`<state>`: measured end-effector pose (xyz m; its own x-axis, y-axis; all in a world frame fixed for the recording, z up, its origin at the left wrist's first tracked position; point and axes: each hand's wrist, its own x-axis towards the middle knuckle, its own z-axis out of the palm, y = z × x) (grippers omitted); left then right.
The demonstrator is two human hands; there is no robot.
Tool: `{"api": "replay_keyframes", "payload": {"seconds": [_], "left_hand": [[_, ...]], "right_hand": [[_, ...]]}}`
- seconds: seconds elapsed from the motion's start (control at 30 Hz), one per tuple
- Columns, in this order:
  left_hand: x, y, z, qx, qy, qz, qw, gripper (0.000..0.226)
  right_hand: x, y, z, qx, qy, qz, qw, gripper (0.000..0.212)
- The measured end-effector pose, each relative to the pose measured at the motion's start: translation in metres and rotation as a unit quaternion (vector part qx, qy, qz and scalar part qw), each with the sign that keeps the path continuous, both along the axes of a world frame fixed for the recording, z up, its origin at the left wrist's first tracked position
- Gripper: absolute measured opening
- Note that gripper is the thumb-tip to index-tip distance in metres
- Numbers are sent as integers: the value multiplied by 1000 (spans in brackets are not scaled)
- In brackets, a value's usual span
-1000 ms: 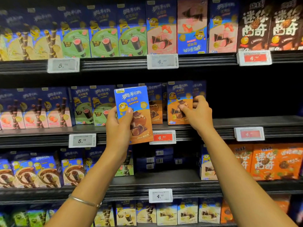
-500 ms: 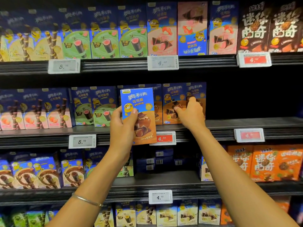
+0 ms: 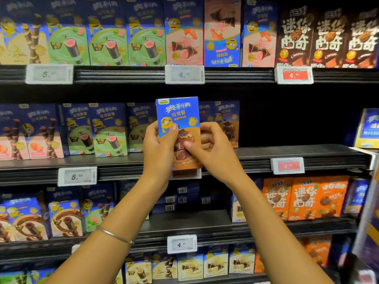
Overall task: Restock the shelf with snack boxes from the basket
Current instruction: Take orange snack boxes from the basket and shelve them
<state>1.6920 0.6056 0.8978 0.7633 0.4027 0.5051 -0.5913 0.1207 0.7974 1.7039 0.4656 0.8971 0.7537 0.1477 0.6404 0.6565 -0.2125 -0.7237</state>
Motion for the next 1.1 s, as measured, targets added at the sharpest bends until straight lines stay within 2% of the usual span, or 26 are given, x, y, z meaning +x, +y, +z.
{"api": "replay_keyframes", "payload": {"seconds": [0.1, 0.23, 0.43, 0.63, 0.8, 1.1], "left_hand": [[8, -15, 1, 5, -4, -15, 1000, 34], [20, -23, 7, 45, 2, 2, 999, 51], [40, -4, 11, 99, 31, 128, 986, 66], [54, 1, 13, 157, 106, 264, 946, 83], [61, -2, 14, 155, 145, 248, 945, 87], [64, -7, 13, 183, 164, 278, 928, 83]], "right_hand": [[4, -16, 5, 12, 11, -14, 1000, 51], [19, -41, 10, 45, 19, -43, 998, 46], [58, -83, 14, 87, 38, -104, 990, 42], [87, -104, 7, 38, 52, -177, 982, 38], [97, -107, 7, -10, 43, -190, 981, 43], [105, -106, 12, -46, 53, -206, 976, 34]]}}
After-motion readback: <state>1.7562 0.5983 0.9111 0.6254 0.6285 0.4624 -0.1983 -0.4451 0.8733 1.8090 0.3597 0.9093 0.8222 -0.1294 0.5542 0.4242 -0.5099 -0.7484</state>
